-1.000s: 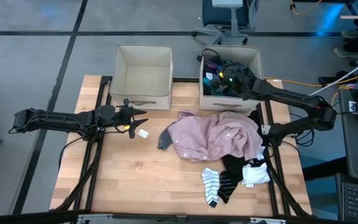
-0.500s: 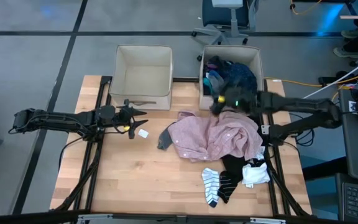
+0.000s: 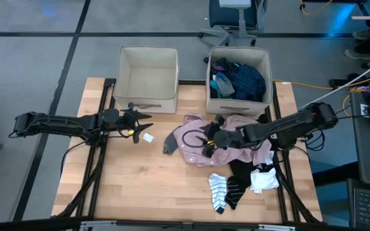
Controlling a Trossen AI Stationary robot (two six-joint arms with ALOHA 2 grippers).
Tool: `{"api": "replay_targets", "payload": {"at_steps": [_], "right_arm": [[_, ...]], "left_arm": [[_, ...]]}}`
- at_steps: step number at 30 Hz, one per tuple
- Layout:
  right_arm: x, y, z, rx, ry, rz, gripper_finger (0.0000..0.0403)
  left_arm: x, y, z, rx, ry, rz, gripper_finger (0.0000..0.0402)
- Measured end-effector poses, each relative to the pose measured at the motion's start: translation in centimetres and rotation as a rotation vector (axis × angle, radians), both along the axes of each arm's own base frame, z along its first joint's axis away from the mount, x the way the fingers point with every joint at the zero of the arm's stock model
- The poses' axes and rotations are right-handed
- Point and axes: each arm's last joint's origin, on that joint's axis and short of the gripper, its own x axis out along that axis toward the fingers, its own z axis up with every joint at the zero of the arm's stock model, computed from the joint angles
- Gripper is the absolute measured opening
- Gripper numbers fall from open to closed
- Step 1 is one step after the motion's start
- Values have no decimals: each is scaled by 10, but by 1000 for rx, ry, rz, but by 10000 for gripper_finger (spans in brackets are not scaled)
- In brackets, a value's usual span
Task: Sort clothes
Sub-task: Put the gray sock into the right laundry organizer
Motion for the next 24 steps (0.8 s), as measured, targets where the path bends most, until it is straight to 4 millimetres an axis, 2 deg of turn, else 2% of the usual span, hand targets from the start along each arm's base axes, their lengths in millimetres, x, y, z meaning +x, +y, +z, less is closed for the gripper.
{"api": "replay_targets", "payload": {"at_steps": [5,16,24], "right_arm": [[20,5,-16,33,-46,69,198],[51,10,-43,20,-128,165,198],[83,2,-48,2,-110,208,198]], "left_arm": [[0,0,0,-1,1,0,162],[0,0,0,-10,-2,3,162],[0,0,0,-13,-1,4,162]]}}
